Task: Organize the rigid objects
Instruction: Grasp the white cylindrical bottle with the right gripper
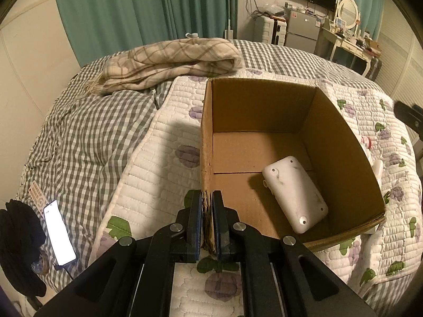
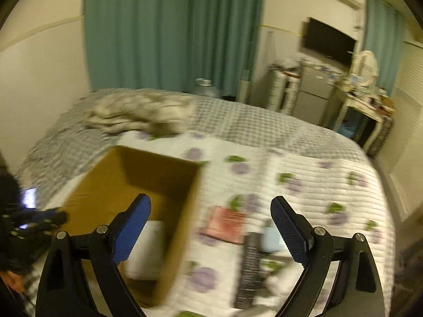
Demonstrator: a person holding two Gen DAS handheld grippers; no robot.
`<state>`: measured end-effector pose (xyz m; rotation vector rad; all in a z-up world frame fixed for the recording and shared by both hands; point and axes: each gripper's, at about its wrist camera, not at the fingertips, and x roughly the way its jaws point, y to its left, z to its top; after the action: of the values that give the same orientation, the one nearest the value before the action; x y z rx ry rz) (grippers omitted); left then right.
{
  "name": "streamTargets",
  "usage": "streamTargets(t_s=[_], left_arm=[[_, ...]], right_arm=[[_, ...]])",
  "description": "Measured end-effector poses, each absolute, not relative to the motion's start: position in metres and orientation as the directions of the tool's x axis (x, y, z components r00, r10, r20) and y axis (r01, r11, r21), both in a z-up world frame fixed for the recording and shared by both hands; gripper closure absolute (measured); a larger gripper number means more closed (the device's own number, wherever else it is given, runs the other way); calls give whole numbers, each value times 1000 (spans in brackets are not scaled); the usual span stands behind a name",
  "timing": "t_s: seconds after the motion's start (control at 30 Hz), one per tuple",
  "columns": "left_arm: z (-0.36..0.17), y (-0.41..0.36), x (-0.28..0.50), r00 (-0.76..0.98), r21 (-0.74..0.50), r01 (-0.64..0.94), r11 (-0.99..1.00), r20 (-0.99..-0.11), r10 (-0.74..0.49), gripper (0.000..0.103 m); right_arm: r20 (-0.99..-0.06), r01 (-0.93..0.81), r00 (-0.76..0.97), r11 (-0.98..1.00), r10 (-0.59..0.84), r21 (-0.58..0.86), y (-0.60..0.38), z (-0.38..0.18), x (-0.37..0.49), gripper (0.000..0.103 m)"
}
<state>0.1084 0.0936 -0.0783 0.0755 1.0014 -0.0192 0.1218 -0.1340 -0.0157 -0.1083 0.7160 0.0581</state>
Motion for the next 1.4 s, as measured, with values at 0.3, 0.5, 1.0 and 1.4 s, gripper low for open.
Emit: streamTargets(t_s=[0.3, 0.5, 1.0, 1.4], left_arm=[[-78, 93, 108, 539, 60, 54, 997, -842, 22, 95], [-79, 90, 107, 538, 70, 51, 996, -842, 32, 95], [-82, 88, 108, 534, 93, 45, 995, -844, 54, 95], [-82, 89, 108, 534, 82, 44, 996, -844, 46, 95]], right_arm=[[-747, 144, 629, 976, -217, -162, -223, -76, 112, 11], [-818, 176, 530, 972, -224, -152, -242, -132, 115, 11], [-872, 211, 468, 976, -143, -47, -256, -179, 135, 12], [-886, 203, 449, 979, -113, -22, -255, -190, 146, 41]])
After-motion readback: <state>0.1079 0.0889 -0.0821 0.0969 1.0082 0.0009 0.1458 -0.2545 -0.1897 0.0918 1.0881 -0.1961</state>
